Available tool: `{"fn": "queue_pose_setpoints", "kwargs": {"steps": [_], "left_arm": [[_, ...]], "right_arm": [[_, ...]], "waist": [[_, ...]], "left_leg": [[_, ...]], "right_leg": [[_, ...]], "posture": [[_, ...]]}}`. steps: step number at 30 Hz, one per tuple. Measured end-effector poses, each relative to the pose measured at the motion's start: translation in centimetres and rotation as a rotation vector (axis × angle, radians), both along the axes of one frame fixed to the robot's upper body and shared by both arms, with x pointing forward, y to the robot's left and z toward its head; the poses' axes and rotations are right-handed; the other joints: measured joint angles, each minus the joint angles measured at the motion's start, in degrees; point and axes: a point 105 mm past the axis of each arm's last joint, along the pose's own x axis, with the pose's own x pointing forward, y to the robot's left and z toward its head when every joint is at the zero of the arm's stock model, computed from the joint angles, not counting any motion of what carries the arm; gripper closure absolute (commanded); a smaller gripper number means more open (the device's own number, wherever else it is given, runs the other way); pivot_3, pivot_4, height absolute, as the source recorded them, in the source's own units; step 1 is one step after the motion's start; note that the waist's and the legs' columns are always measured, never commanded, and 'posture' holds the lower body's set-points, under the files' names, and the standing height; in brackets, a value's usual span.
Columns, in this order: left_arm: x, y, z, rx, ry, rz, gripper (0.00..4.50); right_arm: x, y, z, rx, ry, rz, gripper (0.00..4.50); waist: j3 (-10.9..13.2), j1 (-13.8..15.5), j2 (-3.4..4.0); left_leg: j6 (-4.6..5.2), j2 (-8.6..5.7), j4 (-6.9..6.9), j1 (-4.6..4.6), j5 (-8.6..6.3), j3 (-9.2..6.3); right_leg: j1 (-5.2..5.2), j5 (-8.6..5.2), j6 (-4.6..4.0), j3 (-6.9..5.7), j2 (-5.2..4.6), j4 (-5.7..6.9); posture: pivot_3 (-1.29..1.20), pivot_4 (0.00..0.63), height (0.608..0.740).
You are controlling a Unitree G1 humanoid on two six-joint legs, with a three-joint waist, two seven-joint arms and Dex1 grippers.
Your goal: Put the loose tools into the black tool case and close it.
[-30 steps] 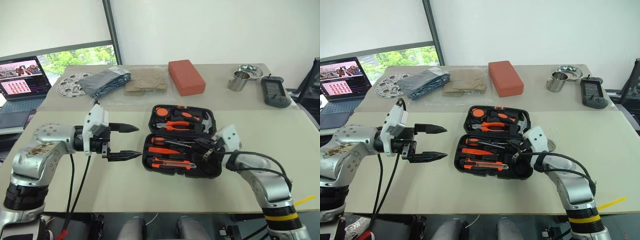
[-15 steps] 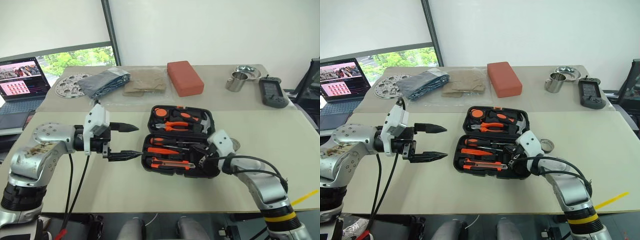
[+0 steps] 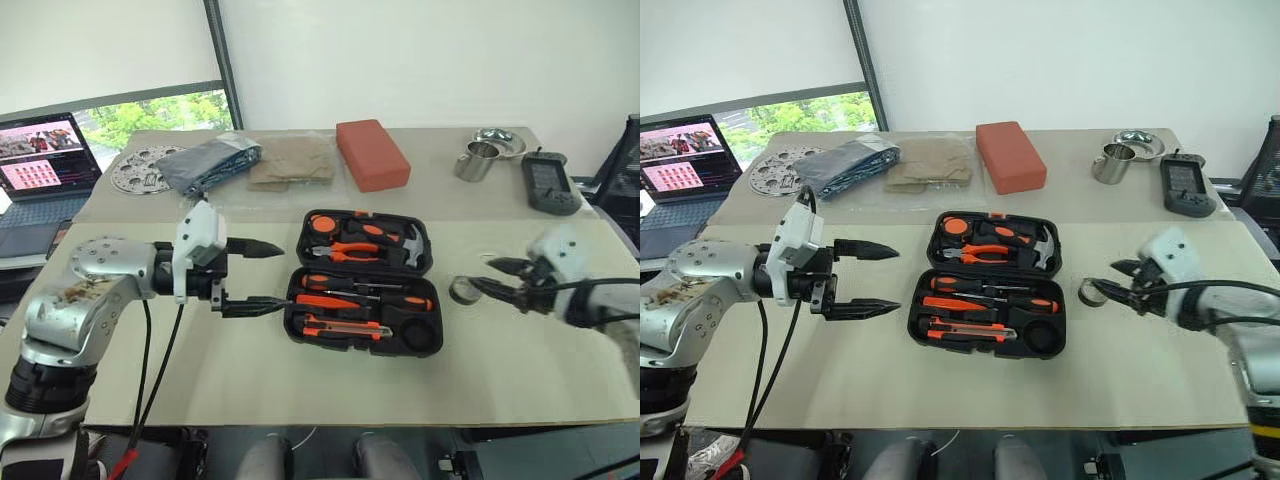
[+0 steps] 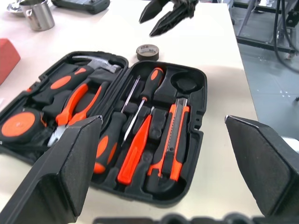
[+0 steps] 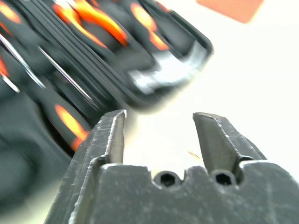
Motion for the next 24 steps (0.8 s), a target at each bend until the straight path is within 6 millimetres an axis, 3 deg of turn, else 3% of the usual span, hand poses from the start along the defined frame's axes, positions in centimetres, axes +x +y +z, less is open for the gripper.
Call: {"fn": "queue_pose_setpoints", "kwargs": {"steps": [3, 5, 14, 19, 24], "left_arm": [[-0.3, -0.3, -0.1, 0.008, 0.004, -0.022, 0.00], [-0.5, -0.4, -0.1, 0.010, 0.000, -0.037, 0.00], [-1.0, -0.7, 0.4, 0.006, -0.017, -0.055, 0.00], [-1.1, -0.8, 0.5, 0.009, -0.029, -0.054, 0.00], [-1.1, -0.6, 0.6, 0.019, -0.033, -0.045, 0.00]], "right_arm": [[-0.4, -1.4, -1.8, -0.054, 0.127, 0.031, 1.95], [-0.4, -0.9, -2.8, -0.063, 0.179, 0.084, 1.95], [2.5, 1.4, -2.6, -0.123, 0.154, 0.231, 1.95], [3.0, 1.3, -4.5, -0.168, 0.226, 0.250, 1.95], [3.7, 1.5, -4.9, -0.172, 0.236, 0.261, 3.37]], "waist": [[0.06, -0.36, -0.09], [0.15, -0.63, -0.14], [0.31, -0.76, -0.02], [0.24, -0.22, 0.09], [0.17, 0.03, 0.21]], "left_leg": [[0.00, 0.02, 0.00, 0.06, 0.00, 0.03], [0.00, 0.04, 0.02, 0.07, 0.00, 0.03], [-0.01, 0.03, 0.06, 0.06, 0.00, 0.01], [0.00, 0.01, 0.06, 0.05, 0.00, 0.00], [-0.01, 0.00, 0.06, 0.06, 0.00, 0.01]], "right_leg": [[0.00, 0.00, -0.01, 0.05, 0.08, 0.02], [0.00, 0.00, 0.00, 0.08, 0.09, 0.05], [0.00, 0.01, -0.01, 0.07, -0.03, 0.08], [0.00, 0.01, -0.02, 0.04, -0.06, 0.07], [0.00, 0.02, -0.03, 0.05, -0.08, 0.07]], "posture": [[0.00, 0.150, 0.740], [0.00, 0.150, 0.740], [0.00, 0.150, 0.740], [0.00, 0.150, 0.740], [0.00, 0.150, 0.740]]}}
